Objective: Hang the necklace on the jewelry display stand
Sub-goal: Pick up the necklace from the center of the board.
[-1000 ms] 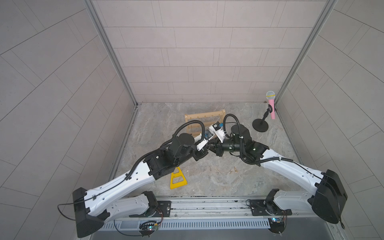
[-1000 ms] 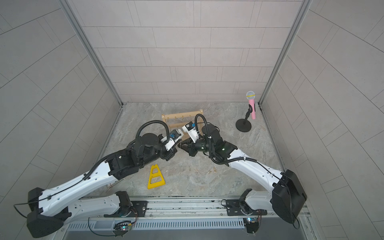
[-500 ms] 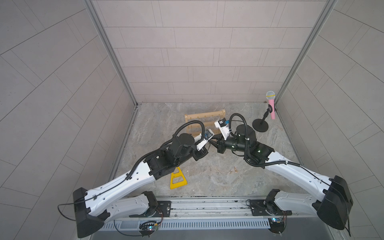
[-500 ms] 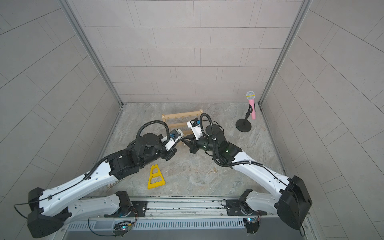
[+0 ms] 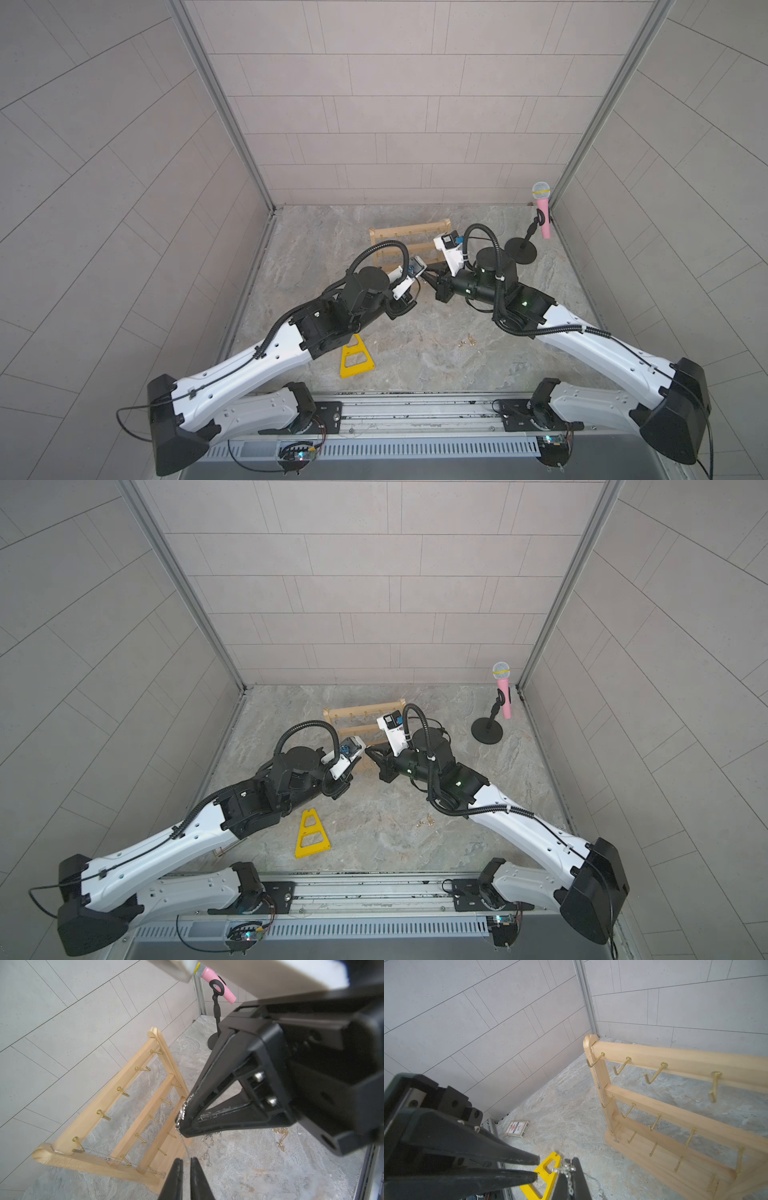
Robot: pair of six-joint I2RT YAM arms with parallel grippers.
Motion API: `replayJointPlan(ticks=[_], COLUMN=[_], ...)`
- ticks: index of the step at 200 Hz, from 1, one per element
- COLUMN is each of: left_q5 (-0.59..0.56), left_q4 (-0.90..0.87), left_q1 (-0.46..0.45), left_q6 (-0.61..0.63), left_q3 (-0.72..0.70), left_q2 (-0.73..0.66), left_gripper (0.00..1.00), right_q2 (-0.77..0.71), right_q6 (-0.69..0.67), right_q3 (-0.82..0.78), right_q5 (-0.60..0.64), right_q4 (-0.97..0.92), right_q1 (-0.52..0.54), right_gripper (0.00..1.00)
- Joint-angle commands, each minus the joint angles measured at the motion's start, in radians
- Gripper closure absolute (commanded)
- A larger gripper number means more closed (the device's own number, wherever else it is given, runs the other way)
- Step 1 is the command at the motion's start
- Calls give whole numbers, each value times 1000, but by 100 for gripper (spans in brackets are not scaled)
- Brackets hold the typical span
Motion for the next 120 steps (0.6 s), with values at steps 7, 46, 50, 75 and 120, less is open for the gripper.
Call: replayJointPlan(ticks=[7,46,50,75,120], left_q5=[-14,30,29,30,32], left_q4=[19,31,31,34,71], left_q1=[9,27,27,33,40], left_q6=[3,-54,-58,-86,-131], left_q3=[-12,3,5,21,14], left_q2=[-4,6,11,36,65], left_gripper=[83,70,68,67,66], right_q2=[-18,-8,-8,-14,-22], right_q6=[-19,-44,-45,-52,-54], right_q3=[46,78,79,86,97], right_q5=[25,31,32,31,16], right_q4=[-8,-41,-42,-52,-64], right_q1=[9,24,24,26,29], right_gripper=[100,100,100,100,100])
